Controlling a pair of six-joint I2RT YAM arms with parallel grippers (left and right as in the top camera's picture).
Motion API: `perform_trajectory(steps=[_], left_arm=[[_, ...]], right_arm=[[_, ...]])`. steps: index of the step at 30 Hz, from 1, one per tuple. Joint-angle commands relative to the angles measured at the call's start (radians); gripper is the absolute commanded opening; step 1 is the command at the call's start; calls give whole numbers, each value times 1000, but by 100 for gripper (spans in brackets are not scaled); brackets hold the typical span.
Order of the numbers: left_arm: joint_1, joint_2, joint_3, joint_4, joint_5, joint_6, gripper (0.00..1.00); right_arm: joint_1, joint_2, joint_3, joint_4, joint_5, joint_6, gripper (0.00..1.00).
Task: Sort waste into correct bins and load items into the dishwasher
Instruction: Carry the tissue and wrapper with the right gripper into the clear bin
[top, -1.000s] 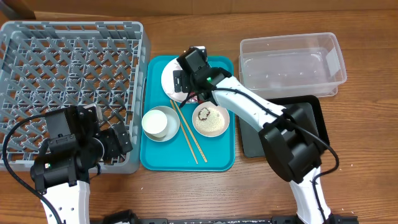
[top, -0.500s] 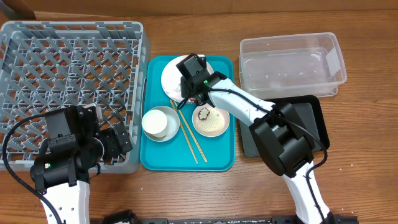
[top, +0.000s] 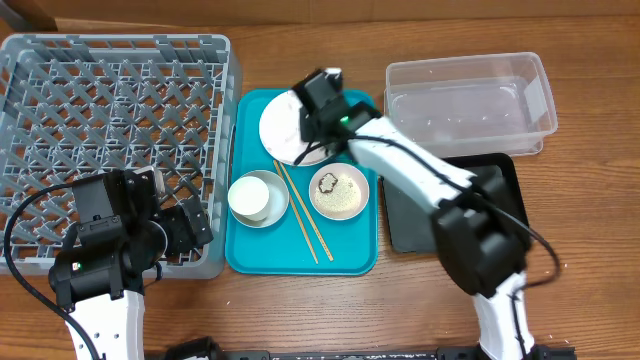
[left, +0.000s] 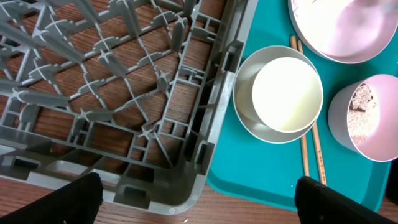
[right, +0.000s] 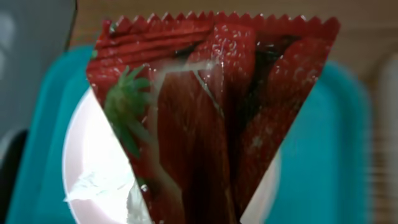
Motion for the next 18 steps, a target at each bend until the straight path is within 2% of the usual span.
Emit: perform_trajectory(steps=[1,9,15,16,18], left_arm=[[6,0,23,4,14,19,100],[6,2,23,4,15,18,100],[6,3,23,5,15,18,100],[6,3,23,5,15,18,100],[6,3,23,5,15,18,100]], right_arm=[[-64,-134,40,-45,82,-6,4],[-244,-194,38,-230,89,2,4],[-324,-193,36,-296,64,2,7],[-330,-193,36,-298,61,2,15],[-335,-193,36,-291,59,2,73]])
